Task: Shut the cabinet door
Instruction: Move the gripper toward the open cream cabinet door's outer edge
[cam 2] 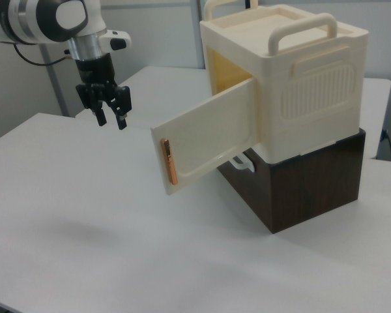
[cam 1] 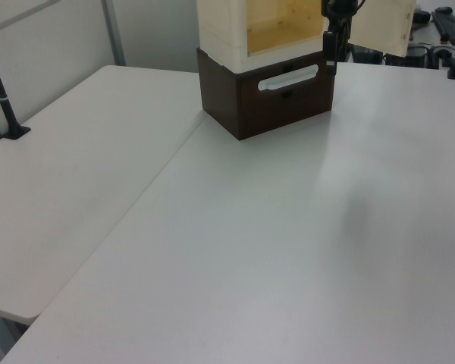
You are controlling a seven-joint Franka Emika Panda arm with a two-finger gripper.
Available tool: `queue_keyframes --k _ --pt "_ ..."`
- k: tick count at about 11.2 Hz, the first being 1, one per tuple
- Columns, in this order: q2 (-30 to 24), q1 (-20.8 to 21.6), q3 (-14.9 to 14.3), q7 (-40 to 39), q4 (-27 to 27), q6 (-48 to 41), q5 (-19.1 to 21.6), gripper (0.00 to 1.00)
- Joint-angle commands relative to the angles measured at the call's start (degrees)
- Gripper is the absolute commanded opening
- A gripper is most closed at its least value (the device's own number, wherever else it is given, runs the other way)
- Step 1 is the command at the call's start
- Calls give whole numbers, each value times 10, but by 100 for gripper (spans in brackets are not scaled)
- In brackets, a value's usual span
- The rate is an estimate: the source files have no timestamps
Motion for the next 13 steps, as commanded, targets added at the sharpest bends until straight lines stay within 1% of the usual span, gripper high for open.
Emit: queue_keyframes --k 1,4,5,7,9,10,12,13 --pt "-4 3 -2 -21 -7 -5 -3 0" --pt "-9 0 -6 -14 -4 -8 -2 0" --pt "-9 -2 -8 -12 9 -15 -2 0" --pt "-18 -19 -11 -18 42 -48 -1 0" --pt "-37 -61 -12 -20 79 -62 6 0" --pt "-49 -74 -14 -20 85 -66 6 0" --pt "-75 -119 -14 -27 87 -65 11 0" --pt "-84 -146 -17 -43 87 -65 24 0"
